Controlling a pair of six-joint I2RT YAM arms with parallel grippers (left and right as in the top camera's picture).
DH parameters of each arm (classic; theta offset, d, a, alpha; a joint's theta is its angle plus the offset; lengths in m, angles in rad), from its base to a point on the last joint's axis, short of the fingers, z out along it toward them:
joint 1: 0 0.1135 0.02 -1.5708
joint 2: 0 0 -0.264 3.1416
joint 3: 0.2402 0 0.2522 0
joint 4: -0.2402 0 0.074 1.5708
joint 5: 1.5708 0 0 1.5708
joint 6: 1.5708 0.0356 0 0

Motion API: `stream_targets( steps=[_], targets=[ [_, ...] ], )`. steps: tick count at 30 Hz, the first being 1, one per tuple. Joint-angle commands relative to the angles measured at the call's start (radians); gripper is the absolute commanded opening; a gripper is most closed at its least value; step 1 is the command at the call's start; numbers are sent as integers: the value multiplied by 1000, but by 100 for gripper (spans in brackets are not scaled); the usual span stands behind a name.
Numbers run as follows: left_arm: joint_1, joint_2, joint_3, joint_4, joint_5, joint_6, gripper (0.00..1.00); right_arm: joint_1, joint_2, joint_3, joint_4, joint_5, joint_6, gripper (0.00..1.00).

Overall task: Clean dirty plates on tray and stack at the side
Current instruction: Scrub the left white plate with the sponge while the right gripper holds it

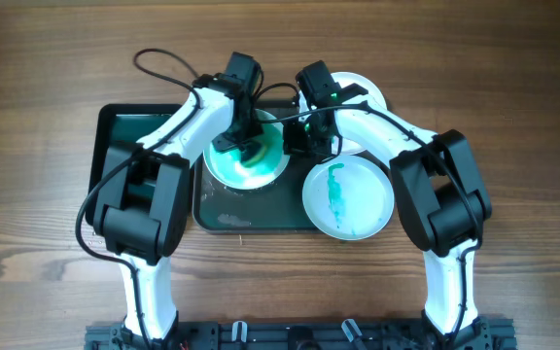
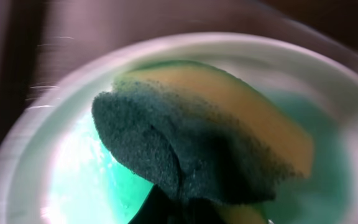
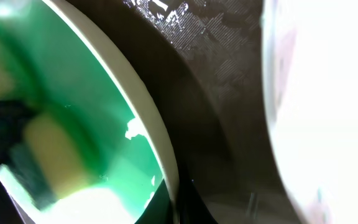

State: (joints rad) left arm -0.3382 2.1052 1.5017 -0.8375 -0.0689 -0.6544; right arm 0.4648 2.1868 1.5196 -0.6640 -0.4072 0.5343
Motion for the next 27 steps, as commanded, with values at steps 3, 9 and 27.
stream_targets(
  steps=[3,9,27],
  targets=[
    [65,29,-29,-98,102,197,4,-4,48,-41,-21,72,7,4],
    [29,29,-29,-202,786,687,4,-4,48,-41,-20,72,8,4],
    [58,-6,152,-246,15,175,4,-4,48,-41,-13,69,-4,4]
  ],
)
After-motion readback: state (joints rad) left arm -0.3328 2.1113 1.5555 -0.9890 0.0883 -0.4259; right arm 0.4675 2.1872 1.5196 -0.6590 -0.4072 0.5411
